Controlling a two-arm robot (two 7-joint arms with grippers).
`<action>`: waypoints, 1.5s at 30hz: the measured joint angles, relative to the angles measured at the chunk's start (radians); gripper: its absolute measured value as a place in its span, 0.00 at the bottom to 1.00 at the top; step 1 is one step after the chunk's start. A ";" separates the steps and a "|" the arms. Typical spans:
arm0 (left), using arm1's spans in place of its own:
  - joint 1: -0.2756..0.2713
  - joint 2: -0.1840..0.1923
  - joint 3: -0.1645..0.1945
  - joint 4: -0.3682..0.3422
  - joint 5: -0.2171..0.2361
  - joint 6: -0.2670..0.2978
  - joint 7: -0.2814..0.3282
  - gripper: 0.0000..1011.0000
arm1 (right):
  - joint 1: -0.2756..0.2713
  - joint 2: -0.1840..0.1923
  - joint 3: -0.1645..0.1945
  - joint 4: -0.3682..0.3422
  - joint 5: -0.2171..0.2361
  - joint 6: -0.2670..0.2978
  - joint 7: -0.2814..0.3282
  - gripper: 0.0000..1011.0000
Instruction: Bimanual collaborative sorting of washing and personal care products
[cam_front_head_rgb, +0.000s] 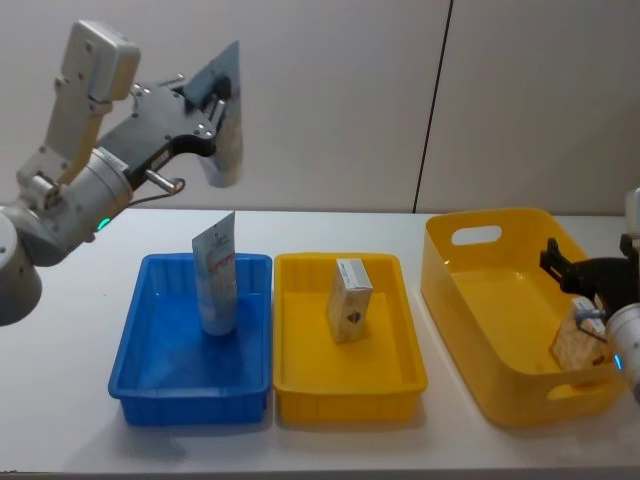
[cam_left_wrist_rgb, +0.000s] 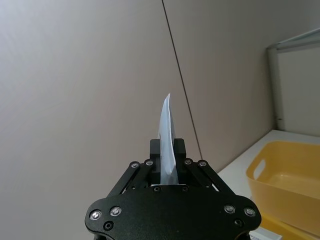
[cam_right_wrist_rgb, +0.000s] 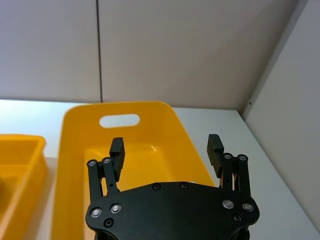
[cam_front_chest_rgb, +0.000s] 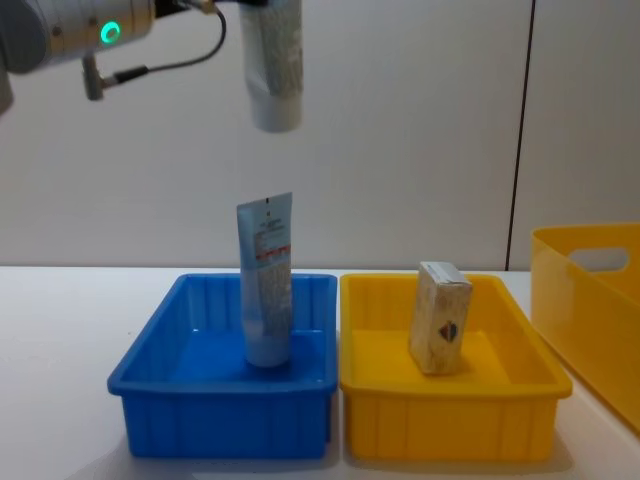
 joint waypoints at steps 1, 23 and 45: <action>-0.008 -0.005 0.002 0.022 -0.008 -0.009 -0.011 0.14 | -0.002 0.000 0.001 -0.005 0.003 0.000 0.004 0.99; -0.098 -0.095 0.042 0.207 -0.112 -0.092 -0.184 0.14 | -0.045 0.014 -0.110 0.035 -0.122 -0.076 0.001 0.99; -0.103 -0.113 0.097 0.168 -0.118 -0.044 -0.194 0.14 | -0.126 0.073 -0.178 -0.038 -0.102 -0.196 0.172 0.99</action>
